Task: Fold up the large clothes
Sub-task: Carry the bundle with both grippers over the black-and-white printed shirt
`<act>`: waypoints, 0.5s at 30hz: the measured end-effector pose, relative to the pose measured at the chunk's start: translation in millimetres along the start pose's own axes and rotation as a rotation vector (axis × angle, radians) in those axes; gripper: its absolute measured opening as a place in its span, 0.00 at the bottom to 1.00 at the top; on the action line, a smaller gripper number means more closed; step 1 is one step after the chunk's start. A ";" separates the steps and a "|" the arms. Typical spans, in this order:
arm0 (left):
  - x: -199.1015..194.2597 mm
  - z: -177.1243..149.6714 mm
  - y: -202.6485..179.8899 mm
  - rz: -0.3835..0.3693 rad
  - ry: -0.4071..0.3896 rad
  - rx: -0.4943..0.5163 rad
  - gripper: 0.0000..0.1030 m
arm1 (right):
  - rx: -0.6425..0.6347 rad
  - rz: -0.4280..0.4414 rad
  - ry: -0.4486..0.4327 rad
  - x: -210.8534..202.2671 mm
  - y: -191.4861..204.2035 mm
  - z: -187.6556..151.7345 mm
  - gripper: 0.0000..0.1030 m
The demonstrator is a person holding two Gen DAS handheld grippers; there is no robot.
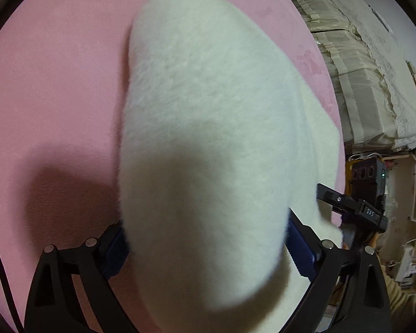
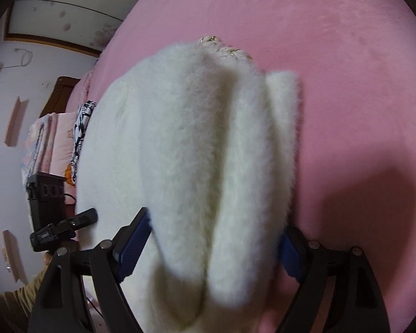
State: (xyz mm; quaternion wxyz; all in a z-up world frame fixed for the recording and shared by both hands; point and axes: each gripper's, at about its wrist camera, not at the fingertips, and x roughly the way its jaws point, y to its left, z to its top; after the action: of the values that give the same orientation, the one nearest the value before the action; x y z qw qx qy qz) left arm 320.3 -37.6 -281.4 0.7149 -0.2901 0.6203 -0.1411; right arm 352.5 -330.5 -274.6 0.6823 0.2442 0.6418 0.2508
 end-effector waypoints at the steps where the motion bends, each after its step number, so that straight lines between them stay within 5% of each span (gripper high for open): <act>1: 4.0 0.7 2.2 -0.010 0.006 -0.010 0.97 | -0.007 0.013 0.002 2.0 -0.6 2.0 0.82; 6: 12.2 3.3 0.8 0.000 0.013 0.005 0.99 | -0.016 0.039 0.006 10.4 1.8 8.8 0.82; 9: 10.3 4.0 -11.4 0.083 -0.010 0.047 0.98 | -0.021 0.025 -0.014 12.3 6.4 8.9 0.77; 14: 3.1 -1.9 -41.9 0.236 -0.063 0.098 0.83 | -0.030 0.010 -0.033 0.6 18.9 3.5 0.43; 15: 0.4 -3.7 -44.1 0.246 -0.072 0.093 0.77 | -0.035 0.012 -0.035 -2.2 22.2 2.9 0.43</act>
State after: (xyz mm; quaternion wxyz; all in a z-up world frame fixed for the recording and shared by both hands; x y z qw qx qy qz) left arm 323.8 -73.6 -255.9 0.7612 -0.1833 0.6181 -0.0702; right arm 354.6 -315.2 -258.3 0.6959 0.2407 0.6239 0.2618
